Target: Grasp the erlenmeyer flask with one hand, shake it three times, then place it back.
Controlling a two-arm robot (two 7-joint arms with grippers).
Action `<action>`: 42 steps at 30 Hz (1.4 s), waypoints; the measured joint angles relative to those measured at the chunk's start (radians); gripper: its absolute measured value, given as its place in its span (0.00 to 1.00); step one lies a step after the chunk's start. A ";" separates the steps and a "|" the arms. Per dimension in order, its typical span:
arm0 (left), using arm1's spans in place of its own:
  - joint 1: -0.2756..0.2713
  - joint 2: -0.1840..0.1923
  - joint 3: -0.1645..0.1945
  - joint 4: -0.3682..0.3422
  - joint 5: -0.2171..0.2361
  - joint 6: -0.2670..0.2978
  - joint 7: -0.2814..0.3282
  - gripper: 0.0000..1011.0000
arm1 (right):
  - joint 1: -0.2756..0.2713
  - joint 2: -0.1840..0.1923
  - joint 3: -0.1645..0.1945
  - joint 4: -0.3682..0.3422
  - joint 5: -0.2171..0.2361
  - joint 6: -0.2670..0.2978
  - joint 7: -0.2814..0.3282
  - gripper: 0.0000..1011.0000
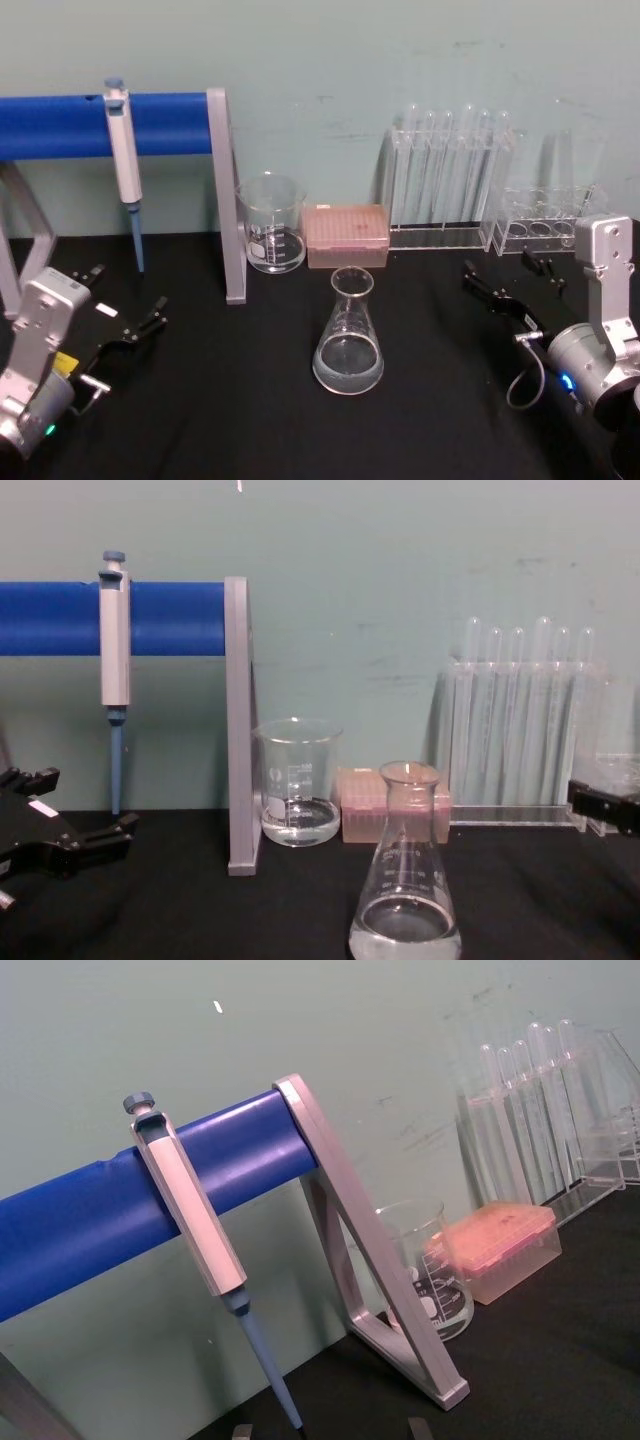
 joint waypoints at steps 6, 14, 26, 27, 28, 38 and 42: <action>0.000 0.000 0.000 0.000 0.000 0.000 0.000 0.99 | -0.001 -0.011 0.008 0.010 -0.011 0.008 0.001 0.99; 0.000 0.000 0.000 0.000 0.000 0.000 0.000 0.99 | -0.004 -0.025 0.019 0.017 -0.030 0.012 0.008 0.99; 0.000 0.000 0.000 0.000 0.000 0.000 0.000 0.99 | -0.003 -0.032 0.026 0.017 -0.050 0.020 0.025 0.99; 0.000 0.000 0.000 0.000 0.000 0.000 0.000 0.99 | -0.003 -0.032 0.026 0.017 -0.050 0.020 0.025 0.99; 0.000 0.000 0.000 0.000 0.000 0.000 0.000 0.99 | -0.003 -0.032 0.026 0.017 -0.049 0.020 0.024 0.99; 0.000 0.000 0.000 0.000 0.000 0.000 0.000 0.99 | -0.003 -0.031 0.026 0.017 -0.048 0.018 0.022 0.99; 0.000 0.000 0.000 0.000 0.000 0.000 0.000 0.99 | -0.003 -0.031 0.026 0.017 -0.048 0.018 0.022 0.99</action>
